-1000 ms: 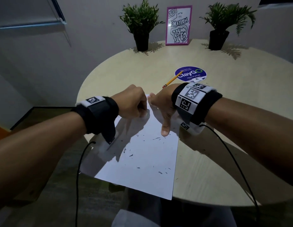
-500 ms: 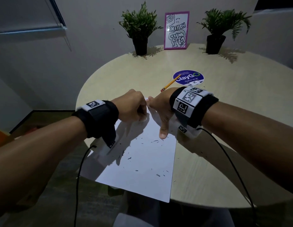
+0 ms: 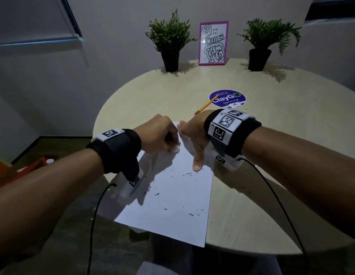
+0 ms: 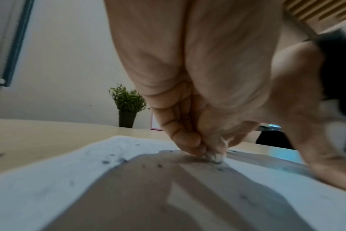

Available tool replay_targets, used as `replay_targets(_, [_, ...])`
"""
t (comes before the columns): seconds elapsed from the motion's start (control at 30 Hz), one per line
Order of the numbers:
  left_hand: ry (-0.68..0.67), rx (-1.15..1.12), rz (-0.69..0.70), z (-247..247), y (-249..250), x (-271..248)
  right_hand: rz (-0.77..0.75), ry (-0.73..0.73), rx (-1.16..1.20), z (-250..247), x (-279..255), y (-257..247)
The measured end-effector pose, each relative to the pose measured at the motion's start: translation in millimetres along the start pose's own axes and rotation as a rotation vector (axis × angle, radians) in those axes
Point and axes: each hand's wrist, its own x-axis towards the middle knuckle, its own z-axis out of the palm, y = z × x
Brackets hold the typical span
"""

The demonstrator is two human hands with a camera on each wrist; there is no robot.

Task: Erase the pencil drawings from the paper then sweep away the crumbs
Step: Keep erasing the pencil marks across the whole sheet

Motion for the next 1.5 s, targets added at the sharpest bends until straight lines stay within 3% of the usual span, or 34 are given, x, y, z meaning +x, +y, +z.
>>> replay_targets(0.2, [0.046, 0.136, -0.123, -17.4, -7.2, 17.7, 0.01, -0.034, -0.001, -1.2, -4.2, -0.1])
replay_targets(0.4, [-0.055, 0.028, 0.056, -1.5, 27.5, -14.6, -0.027, -0.011, 0.008, -1.3, -5.9, 1.4])
replay_targets(0.7, [0.031, 0.12, -0.217, -12.1, -4.7, -1.3, -0.006, -0.041, -0.021, -2.4, -6.3, -2.9])
replay_targets(0.93, [-0.054, 0.089, -0.023, -4.9, 19.6, -2.9, -0.061, -0.028, 0.02, -0.5, -3.6, 0.5])
replay_targets(1.2, [0.013, 0.161, -0.218, -19.6, -7.0, 8.1, -0.012, -0.008, -0.003, 1.1, -2.0, -0.5])
replay_targets(1.4, [-0.076, 0.133, -0.033, -9.3, 21.8, -4.7, -0.049, 0.008, -0.01, 0.8, -3.6, -0.2])
replay_targets(1.5, [-0.067, 0.162, -0.035, -1.1, 21.2, -4.9, -0.019, 0.017, -0.03, 2.3, -3.0, -0.4])
